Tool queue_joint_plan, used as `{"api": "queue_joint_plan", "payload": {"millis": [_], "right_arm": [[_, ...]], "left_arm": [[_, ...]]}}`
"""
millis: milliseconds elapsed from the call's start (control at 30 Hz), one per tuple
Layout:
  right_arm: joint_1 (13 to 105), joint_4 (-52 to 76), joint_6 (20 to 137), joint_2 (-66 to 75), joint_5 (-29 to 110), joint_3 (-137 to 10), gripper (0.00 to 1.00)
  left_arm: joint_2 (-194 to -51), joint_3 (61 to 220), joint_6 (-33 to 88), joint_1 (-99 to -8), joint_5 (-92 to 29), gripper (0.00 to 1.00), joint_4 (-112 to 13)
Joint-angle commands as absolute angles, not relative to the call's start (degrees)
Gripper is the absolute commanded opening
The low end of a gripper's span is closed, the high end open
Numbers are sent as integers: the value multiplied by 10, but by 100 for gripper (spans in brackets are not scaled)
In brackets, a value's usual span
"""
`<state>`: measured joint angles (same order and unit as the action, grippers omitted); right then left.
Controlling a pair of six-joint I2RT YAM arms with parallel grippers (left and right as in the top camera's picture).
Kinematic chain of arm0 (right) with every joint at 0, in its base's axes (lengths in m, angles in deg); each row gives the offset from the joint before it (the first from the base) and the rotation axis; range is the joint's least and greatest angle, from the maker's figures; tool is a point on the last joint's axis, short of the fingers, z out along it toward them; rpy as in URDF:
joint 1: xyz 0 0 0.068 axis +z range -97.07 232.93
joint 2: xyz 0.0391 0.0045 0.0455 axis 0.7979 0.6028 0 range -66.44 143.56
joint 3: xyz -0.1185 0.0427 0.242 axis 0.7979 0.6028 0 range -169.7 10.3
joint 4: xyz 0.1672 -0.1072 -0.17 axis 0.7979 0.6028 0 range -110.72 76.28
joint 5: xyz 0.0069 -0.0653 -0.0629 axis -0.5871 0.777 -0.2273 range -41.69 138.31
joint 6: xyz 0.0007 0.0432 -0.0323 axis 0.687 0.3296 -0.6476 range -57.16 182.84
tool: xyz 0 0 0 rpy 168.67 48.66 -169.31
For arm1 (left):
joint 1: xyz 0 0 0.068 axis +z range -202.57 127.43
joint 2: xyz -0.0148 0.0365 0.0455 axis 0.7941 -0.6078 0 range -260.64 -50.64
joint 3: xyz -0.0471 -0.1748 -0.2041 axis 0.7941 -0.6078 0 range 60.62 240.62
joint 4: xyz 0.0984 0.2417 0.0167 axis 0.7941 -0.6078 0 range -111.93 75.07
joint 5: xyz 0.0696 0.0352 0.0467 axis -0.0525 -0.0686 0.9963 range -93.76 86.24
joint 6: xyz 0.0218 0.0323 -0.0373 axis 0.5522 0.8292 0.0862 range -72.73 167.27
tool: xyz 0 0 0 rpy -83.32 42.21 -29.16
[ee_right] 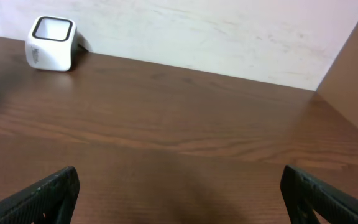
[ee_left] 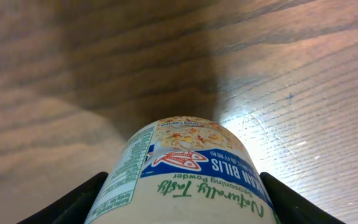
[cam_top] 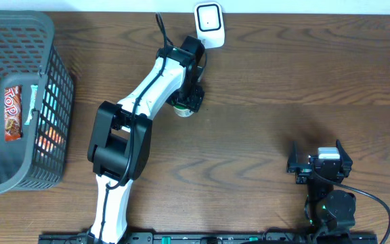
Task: Scan the item barcode
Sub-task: 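Lift the jar out and carry it toward the white scanner, then set the jar down near the scanner and open the left gripper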
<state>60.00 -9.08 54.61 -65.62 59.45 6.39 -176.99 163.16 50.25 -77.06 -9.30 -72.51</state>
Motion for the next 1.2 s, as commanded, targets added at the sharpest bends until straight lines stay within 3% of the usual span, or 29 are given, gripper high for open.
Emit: {"api": "queue_joint_plan", "payload": {"millis": [0,67,267,367,433,867,967,1167], "right_arm": [[605,-92,540,-660,594,66,99],[605,-92,540,-660,594,66,99],[605,-92,540,-660,594,66,99],[605,-92,540,-660,594,66,99],[605,-92,540,-660,594,66,99],[605,-92,540,-660,594,66,99],[605,-92,540,-660,594,66,99],[605,-92,540,-660,594,66,99]], "left_arm": [[-1770,1628,593,-771,-81,72,-725],[-1770,1628,597,-771,-79,82,-729],[-1770,1628,597,-771,-66,83,-733],[-1769,1629,597,-771,-49,96,-745],[-1764,1636,597,-771,-31,99,-762],[-1626,1739,590,-773,-164,98,-950],[-1564,1745,549,-763,-155,98,-942],[-1425,1780,299,-669,34,98,-898]]}}
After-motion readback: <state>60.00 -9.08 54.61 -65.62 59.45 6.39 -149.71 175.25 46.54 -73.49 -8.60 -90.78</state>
